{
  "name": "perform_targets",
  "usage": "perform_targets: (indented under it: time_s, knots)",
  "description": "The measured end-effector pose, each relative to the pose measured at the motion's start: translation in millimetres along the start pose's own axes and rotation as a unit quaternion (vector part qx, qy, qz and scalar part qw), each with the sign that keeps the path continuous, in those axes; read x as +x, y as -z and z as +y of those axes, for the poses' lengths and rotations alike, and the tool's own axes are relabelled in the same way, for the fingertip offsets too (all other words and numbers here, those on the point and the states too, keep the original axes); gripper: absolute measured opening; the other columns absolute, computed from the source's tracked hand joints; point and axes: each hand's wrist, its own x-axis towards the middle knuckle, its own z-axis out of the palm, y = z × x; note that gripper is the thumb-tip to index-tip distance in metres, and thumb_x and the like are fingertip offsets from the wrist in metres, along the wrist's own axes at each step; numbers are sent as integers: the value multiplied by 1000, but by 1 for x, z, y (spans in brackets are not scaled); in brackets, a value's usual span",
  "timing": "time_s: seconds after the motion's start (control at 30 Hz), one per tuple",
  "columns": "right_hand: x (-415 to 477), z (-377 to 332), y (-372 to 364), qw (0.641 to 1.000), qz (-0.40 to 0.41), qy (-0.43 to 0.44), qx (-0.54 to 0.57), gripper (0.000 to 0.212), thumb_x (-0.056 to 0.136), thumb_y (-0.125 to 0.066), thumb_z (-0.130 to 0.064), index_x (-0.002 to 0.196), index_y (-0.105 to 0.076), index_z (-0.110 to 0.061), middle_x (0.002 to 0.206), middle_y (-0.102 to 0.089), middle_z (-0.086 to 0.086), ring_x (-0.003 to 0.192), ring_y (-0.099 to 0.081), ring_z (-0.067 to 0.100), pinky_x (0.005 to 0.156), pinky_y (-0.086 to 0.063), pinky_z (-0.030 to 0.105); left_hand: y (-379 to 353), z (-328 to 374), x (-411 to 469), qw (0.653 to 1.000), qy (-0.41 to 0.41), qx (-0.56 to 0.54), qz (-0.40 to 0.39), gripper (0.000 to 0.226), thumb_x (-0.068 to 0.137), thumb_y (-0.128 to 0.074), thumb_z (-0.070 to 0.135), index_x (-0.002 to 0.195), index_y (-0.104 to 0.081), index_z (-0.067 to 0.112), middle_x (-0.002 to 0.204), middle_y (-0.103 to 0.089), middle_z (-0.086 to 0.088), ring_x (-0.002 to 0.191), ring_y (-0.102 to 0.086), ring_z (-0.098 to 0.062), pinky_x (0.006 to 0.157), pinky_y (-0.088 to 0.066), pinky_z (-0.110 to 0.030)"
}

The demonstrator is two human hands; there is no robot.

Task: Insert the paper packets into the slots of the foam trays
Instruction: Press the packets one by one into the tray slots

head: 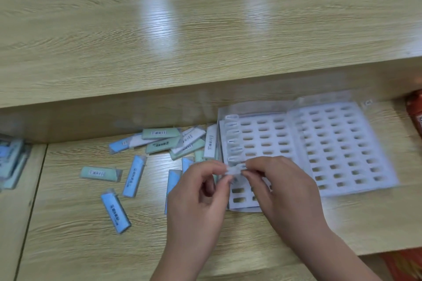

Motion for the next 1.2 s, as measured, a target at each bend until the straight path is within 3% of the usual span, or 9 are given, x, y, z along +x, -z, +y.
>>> perform_targets:
  time_s: [0.13, 0.3, 0.43, 0.6, 0.73, 0.83, 1.0, 1.1, 1.2]
  knots:
    - [-3, 1, 1, 1000, -2, 9, 17, 22, 90, -51, -27, 96, -72, -21, 87, -71, -13, 79, -62, 7, 63, -48, 23, 4, -9, 3, 981, -169, 97, -6, 19, 90, -67, 15, 104, -62, 27, 109, -67, 15, 94, -61, -3, 79, -48, -18]
    - [-3, 0, 1, 1000, -4, 5, 31, 22, 88, -51, -23, 102, -68, -24, 94, -70, -15, 84, -60, 5, 62, -50, 25, 3, -15, -1, 960, -243, 131, -47, 19, 91, -61, 4, 106, -63, 16, 106, -67, 0, 86, -61, -22, 83, -47, -28]
    - [-4, -1, 3, 998, -12, -2, 66, 29, 87, -48, -17, 110, -61, -30, 101, -67, -17, 90, -58, 1, 66, -51, 21, -4, -11, -3, 981, -172, 70, -62, 17, 92, -61, 13, 104, -68, 23, 107, -60, 8, 93, -61, -14, 76, -48, -23]
    - [-3, 0, 12, 995, -40, 7, 87, 32, 88, -46, -13, 111, -64, -28, 109, -65, -18, 100, -59, 2, 78, -48, 23, -3, -12, -7, 998, -34, -39, -23, 21, 85, -70, 28, 101, -71, 42, 102, -52, 12, 79, -58, -11, 67, -45, -16]
    - [-11, -14, 15, 997, 22, 5, 79, 25, 91, -52, -14, 106, -71, -17, 106, -64, -7, 98, -62, 13, 74, -51, 28, 8, -17, -16, 999, 10, -47, 6, 29, 80, -70, 32, 107, -67, 43, 99, -57, 8, 77, -58, -13, 67, -48, -20]
    - [-19, -45, 9, 996, 36, 24, 79, 22, 91, -55, -16, 104, -73, -18, 102, -66, -4, 92, -64, 15, 77, -50, 25, 30, -30, -23, 997, 53, -24, 52, 25, 78, -68, 36, 101, -68, 45, 92, -60, 9, 75, -60, -13, 66, -49, -19]
    - [-5, -98, -26, 993, -102, -7, 55, 36, 89, -61, -22, 124, -64, -23, 123, -64, -7, 107, -65, 12, 83, -52, 24, 68, -58, -7, 984, 133, 28, 112, 30, 81, -77, 20, 96, -67, 43, 87, -60, 12, 70, -59, -13, 73, -52, -33]
    - [27, -110, -50, 984, -168, -57, 12, 55, 92, -57, -12, 145, -43, -20, 146, -46, -4, 124, -53, 19, 96, -46, 29, 90, -62, 22, 981, 105, 114, 120, 32, 82, -75, 15, 99, -64, 40, 94, -57, 14, 81, -58, 1, 71, -43, -7]
    - [57, -109, -64, 975, -189, -99, -69, 62, 90, -46, 0, 148, -29, -17, 148, -31, 1, 120, -50, 23, 89, -44, 30, 114, -69, 56, 964, 92, 217, 121, 27, 89, -67, 24, 116, -67, 28, 100, -49, 14, 78, -56, 3, 65, -36, -9]
